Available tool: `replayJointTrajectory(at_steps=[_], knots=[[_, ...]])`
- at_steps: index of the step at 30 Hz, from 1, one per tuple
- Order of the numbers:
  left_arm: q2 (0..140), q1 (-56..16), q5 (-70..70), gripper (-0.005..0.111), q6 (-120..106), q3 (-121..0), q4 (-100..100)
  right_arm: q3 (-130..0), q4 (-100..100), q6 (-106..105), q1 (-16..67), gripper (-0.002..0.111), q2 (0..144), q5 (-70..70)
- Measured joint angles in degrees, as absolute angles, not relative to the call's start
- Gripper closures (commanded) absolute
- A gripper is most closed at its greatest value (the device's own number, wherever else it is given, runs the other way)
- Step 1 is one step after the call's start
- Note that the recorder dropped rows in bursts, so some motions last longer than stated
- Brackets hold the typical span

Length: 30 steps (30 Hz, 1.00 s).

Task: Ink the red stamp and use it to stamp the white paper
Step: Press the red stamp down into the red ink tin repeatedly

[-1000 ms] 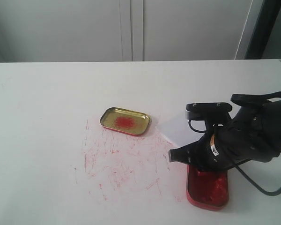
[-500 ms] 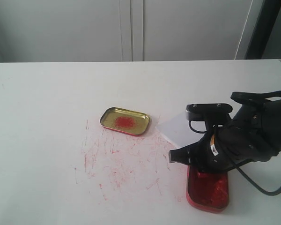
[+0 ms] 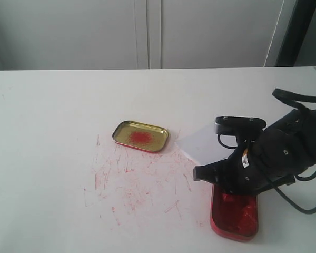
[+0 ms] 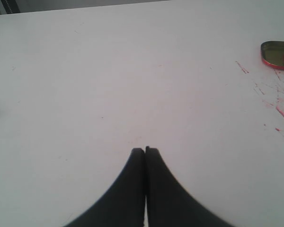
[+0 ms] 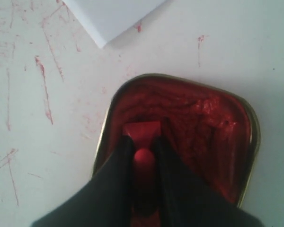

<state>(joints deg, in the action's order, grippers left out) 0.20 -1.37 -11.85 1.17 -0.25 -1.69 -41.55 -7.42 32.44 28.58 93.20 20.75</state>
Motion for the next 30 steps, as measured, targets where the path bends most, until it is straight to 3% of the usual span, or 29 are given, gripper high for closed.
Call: replayJointTrajectory(at_steps=[17, 30], knots=[[0.2, -1.4, -11.8, 0.107, 1.2, -0.2, -1.7, -44.2, 0.0, 25.5, 27.9, 0.108, 93.2, 22.9], [0.2, -1.4, -11.8, 0.107, 1.2, -0.2, -1.7, -45.7, 15.7, 6.6, 21.5, 0.108, 93.2, 28.4]])
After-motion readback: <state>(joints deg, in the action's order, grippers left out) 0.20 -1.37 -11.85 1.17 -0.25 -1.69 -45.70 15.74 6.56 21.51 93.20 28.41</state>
